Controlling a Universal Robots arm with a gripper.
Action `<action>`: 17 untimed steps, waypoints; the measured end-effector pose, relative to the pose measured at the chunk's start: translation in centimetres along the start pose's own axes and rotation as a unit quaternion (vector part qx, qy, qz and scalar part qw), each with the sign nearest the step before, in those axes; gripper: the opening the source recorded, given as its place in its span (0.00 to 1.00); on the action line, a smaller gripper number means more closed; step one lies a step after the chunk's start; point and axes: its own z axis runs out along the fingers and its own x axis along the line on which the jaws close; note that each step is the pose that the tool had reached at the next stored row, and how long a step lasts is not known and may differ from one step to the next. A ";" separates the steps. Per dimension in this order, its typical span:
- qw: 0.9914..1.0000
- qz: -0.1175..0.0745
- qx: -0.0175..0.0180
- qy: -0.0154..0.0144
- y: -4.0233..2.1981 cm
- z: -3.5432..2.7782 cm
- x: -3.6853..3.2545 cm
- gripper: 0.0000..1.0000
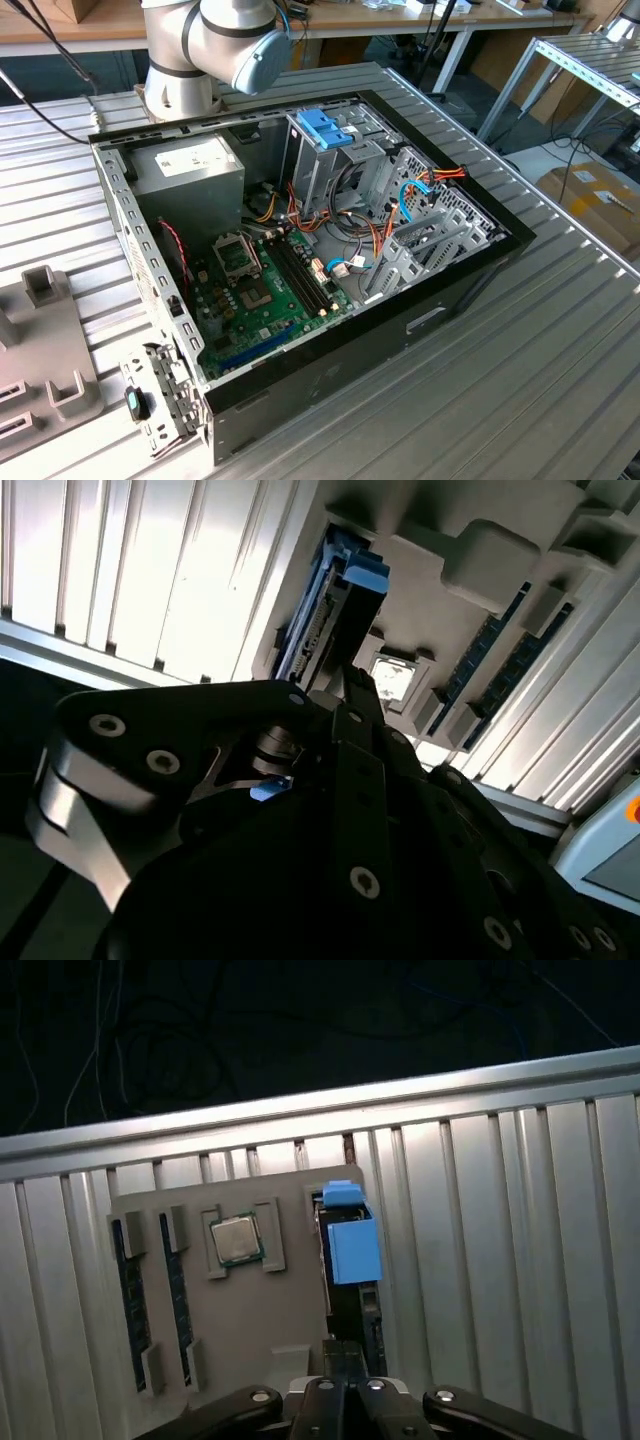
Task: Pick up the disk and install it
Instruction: 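Pick up the disk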
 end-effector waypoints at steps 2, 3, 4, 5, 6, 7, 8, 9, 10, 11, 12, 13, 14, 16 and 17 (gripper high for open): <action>1.000 -0.018 0.001 -0.001 0.00 0.01 0.00 0.11; 1.000 -0.018 0.001 -0.001 0.00 0.01 0.00 0.11; 1.000 -0.018 0.001 -0.001 0.00 0.00 0.00 0.11; 1.000 -0.018 0.001 -0.001 0.00 0.00 0.00 0.11; 1.000 -0.018 0.001 -0.001 0.00 0.00 0.00 0.11; 1.000 -0.018 0.001 -0.001 0.00 0.00 0.00 0.11; 1.000 -0.018 0.001 -0.001 0.00 0.00 0.00 0.11; 1.000 -0.018 0.001 -0.001 0.00 0.00 0.00 0.11; 1.000 -0.018 0.001 -0.001 0.00 0.00 0.00 0.11; 1.000 -0.019 0.001 -0.001 0.00 0.01 0.00 0.11; 1.000 -0.019 0.001 -0.001 0.00 0.00 0.00 0.11; 1.000 -0.019 0.001 -0.001 0.00 0.00 0.00 0.11; 1.000 -0.019 0.001 -0.001 0.00 0.00 0.00 0.11; 1.000 -0.019 0.001 -0.001 0.00 0.01 0.00 0.11; 1.000 -0.019 0.001 -0.001 0.00 0.00 0.00 0.11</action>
